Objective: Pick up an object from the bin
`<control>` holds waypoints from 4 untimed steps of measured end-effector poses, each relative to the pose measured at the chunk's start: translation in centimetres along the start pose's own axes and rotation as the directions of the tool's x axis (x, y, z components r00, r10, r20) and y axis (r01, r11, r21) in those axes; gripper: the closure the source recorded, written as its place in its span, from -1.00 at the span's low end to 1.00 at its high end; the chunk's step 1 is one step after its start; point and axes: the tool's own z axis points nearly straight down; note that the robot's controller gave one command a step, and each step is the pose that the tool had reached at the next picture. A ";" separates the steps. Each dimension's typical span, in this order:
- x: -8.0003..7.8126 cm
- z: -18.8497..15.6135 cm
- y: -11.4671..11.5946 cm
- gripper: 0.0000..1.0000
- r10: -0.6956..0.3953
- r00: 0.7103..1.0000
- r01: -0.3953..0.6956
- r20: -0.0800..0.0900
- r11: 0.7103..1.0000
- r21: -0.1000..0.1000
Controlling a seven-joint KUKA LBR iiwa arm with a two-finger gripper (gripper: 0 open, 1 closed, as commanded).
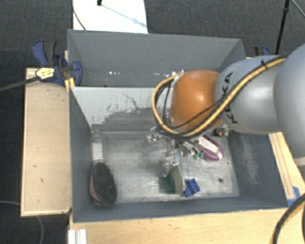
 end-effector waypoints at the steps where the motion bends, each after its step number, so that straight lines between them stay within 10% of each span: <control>1: 6.7 -5.6 0.1 -1.00 -0.256 0.967 0.256 -0.004 0.967 0.001; 2: 6.5 -0.7 -2.8 -1.00 -0.380 0.925 0.380 -0.011 0.925 -0.002; 3: 4.4 -1.8 -9.9 -1.00 -0.638 0.770 0.638 -0.004 0.770 0.002; 4: 4.0 1.1 -12.1 -1.00 -0.807 0.590 0.807 -0.002 0.590 -0.003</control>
Offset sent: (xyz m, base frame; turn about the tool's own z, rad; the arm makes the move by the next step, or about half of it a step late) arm -0.0629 -0.0239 0.0534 -0.2607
